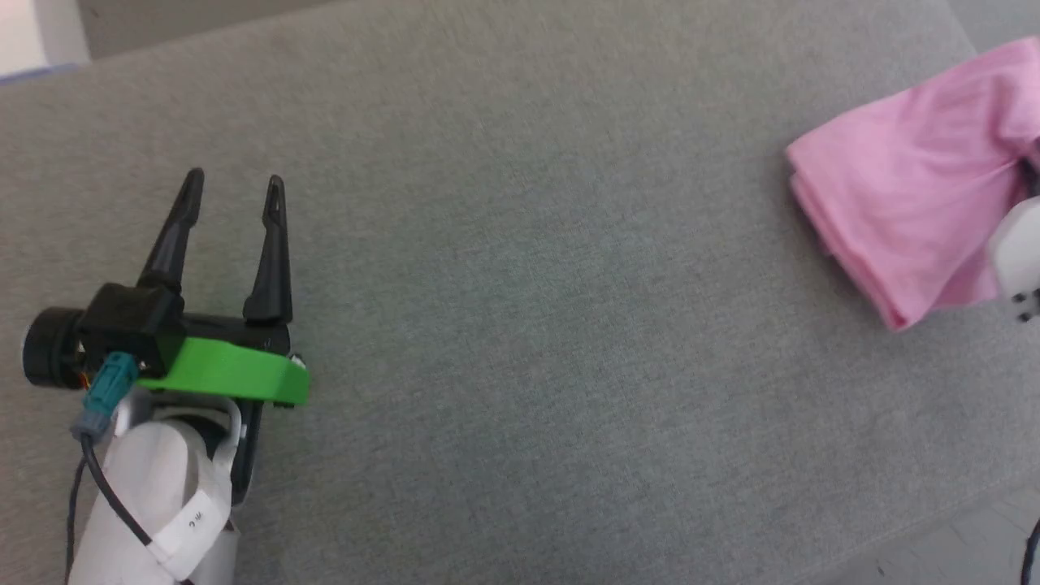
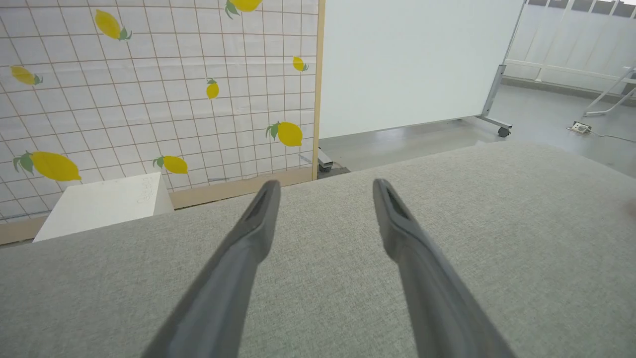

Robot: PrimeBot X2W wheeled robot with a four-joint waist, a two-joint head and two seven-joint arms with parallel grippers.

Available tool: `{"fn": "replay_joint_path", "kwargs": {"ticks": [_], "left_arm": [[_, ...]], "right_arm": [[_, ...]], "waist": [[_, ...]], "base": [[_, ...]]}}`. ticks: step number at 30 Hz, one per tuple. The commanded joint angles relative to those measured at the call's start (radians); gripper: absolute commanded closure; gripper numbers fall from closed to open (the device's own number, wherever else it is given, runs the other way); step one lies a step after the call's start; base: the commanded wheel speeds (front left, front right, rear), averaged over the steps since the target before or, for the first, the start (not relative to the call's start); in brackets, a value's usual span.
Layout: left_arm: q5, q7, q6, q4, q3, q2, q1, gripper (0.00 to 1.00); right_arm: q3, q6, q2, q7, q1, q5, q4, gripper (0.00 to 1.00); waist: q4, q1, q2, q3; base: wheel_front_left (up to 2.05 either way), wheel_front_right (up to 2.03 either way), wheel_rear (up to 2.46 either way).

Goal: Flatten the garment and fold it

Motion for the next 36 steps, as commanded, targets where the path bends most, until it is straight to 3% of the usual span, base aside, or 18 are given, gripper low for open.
{"fn": "replay_joint_path", "kwargs": {"ticks": [1, 13, 14, 15, 16, 17, 26, 30, 36], "left_arm": [[0.016, 0.009, -0.005, -0.013, -0.001, 0.012, -0.023, 0.00], [0.026, 0.050, 0.004, -0.075, -0.004, 0.040, -0.048, 0.00], [0.025, 0.049, 0.004, -0.074, -0.006, 0.039, -0.048, 0.00], [0.024, 0.047, 0.005, -0.071, -0.009, 0.037, -0.047, 0.00], [0.022, 0.044, 0.006, -0.066, -0.012, 0.033, -0.045, 0.00], [0.020, 0.041, 0.007, -0.060, -0.014, 0.030, -0.042, 0.00], [-0.012, -0.033, 0.007, 0.052, -0.046, -0.023, 0.013, 0.00], [-0.032, -0.062, 0.007, 0.115, -0.055, -0.049, 0.061, 0.00], [-0.056, -0.082, 0.016, 0.167, -0.056, -0.080, 0.128, 0.00]], "right_arm": [[-0.023, -0.002, -0.003, -0.016, -0.032, -0.026, 0.019, 1.00], [-0.248, -0.002, 0.015, -0.094, -0.148, -0.172, 0.145, 1.00], [-0.255, -0.002, 0.018, -0.103, -0.153, -0.185, 0.155, 0.89], [-0.266, -0.002, 0.024, -0.109, -0.156, -0.189, 0.163, 0.68], [-0.276, -0.002, 0.031, -0.117, -0.159, -0.197, 0.173, 0.16], [-0.289, -0.002, 0.037, -0.119, -0.160, -0.204, 0.180, 0.00], [-0.387, -0.002, 0.056, -0.151, -0.071, -0.222, 0.238, 0.00], [-0.391, -0.002, 0.079, -0.213, 0.011, -0.153, 0.217, 0.00], [-0.349, -0.002, 0.141, -0.329, 0.178, 0.006, 0.068, 0.00]], "waist": [[-0.039, -0.0001, -0.0001, 0.092], [0.011, -0.0001, -0.0001, 0.151], [0.015, -0.0001, -0.0001, 0.148], [0.018, -0.0001, -0.0001, 0.143], [0.021, -0.0001, -0.0001, 0.136], [0.023, -0.0001, -0.0001, 0.127], [0.071, -0.0001, -0.0001, -0.068], [0.102, -0.0001, -0.0001, -0.191], [0.159, -0.0001, -0.0001, -0.315]], "base": [[0.00, 0.00, 0.00], [0.00, 0.00, 0.00], [0.00, 0.00, 0.00], [0.00, 0.00, 0.00], [0.00, 0.00, 0.00], [0.00, 0.00, 0.00], [0.00, 0.00, 0.00], [0.00, 0.00, 0.00], [0.00, 0.00, 0.00]]}}
